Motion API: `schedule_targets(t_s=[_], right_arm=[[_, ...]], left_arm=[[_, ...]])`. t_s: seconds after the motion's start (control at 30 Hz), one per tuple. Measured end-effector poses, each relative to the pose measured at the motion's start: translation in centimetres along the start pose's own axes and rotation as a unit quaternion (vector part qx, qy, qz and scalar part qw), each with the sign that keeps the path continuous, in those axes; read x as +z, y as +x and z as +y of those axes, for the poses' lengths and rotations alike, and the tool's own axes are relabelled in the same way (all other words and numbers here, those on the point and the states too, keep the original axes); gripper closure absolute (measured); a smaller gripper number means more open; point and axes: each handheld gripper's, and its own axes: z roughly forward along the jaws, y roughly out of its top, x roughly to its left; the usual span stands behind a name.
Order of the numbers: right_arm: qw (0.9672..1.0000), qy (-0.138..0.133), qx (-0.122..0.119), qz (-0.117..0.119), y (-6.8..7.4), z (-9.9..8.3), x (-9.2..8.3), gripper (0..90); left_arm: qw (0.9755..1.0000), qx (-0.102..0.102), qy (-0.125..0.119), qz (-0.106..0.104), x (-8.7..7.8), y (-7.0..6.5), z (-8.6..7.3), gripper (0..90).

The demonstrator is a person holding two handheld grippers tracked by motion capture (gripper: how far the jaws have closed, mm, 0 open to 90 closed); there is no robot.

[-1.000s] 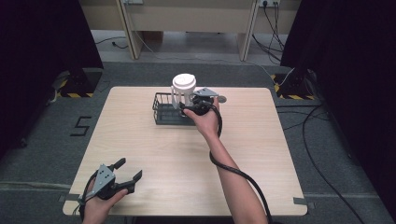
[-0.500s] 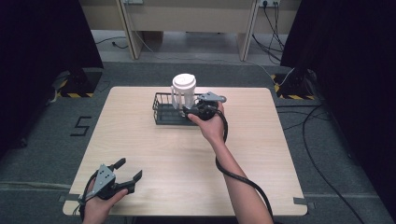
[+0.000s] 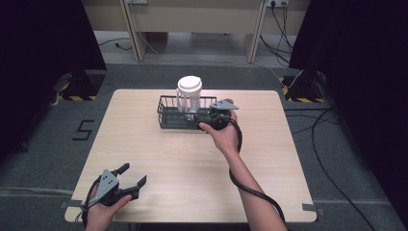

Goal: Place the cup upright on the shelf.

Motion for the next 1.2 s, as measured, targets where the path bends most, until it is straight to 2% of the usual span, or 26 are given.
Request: schedule_targets(t_s=[0.4,0.8,1.2], right_arm=[[1.0,0.003,0.004,-0.007,-0.9,-1.4,-2.9,16.2],[0.9999,0.006,-0.003,-0.013,-1.5,-2.7,-5.7,16.7],[0.9996,0.013,-0.003,-0.023,-2.3,-4.9,-8.4,16.8]], left_arm=[[1.0,0.001,0.001,0.002,0.0,0.0,0.0,18.1],[1.0,0.001,0.001,0.002,0.0,0.0,0.0,18.0],[1.0,0.002,0.002,0.004,0.0,0.0,0.0,18.1]])
